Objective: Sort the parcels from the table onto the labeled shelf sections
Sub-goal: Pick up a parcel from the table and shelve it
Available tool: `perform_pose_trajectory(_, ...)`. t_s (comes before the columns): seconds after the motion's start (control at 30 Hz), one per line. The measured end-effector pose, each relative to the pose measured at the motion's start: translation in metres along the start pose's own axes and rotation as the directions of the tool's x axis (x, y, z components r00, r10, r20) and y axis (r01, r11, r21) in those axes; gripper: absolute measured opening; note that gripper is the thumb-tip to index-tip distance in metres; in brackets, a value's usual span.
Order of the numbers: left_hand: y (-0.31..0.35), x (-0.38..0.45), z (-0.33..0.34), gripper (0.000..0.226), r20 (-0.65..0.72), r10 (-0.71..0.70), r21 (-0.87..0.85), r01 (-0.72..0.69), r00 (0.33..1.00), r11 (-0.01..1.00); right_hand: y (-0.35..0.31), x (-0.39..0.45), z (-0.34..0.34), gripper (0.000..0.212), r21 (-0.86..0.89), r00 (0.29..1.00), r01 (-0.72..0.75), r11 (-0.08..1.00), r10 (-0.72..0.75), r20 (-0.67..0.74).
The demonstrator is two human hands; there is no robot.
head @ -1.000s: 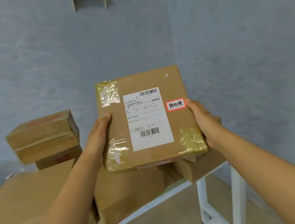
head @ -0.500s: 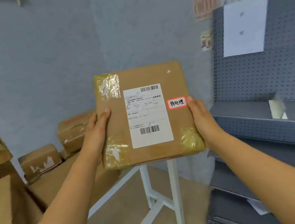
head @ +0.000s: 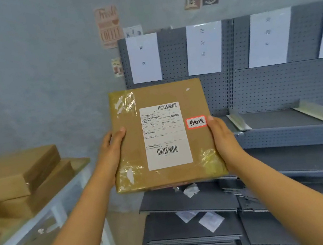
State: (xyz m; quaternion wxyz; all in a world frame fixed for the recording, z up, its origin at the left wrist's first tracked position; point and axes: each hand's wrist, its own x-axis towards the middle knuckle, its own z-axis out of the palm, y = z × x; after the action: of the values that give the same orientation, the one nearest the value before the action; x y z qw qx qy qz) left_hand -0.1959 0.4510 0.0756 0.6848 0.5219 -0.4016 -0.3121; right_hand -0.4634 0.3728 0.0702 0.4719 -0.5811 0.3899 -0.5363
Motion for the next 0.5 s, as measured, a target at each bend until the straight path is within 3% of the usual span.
perform_pose_trajectory(0.17, -0.029, -0.023, 0.124, 0.050, 0.129, -0.043, -0.021, 0.046, 0.991, 0.999, 0.005, -0.012, -0.130, 0.029, -0.053, 0.998, -0.034, 0.998, 0.032, -0.045)
perform_pose_trajectory(0.3, -0.041, -0.036, 0.197, 0.032, 0.209, -0.061, -0.026, 0.068, 0.976, 0.997, 0.013, -0.020, -0.201, 0.040, -0.032, 0.989, -0.083, 0.996, 0.078, -0.128)
perform_pose_trajectory(0.4, -0.043, -0.037, 0.239, 0.045, 0.268, -0.081, -0.005, 0.086, 0.960, 0.996, 0.015, -0.017, -0.239, 0.037, -0.007, 0.975, -0.097, 0.995, 0.093, -0.201)
perform_pose_trajectory(0.5, -0.043, -0.029, 0.279, 0.028, 0.310, -0.066, -0.013, 0.073, 0.948, 0.997, 0.014, -0.005, -0.271, 0.037, -0.012, 0.960, -0.091, 0.996, 0.085, -0.266)
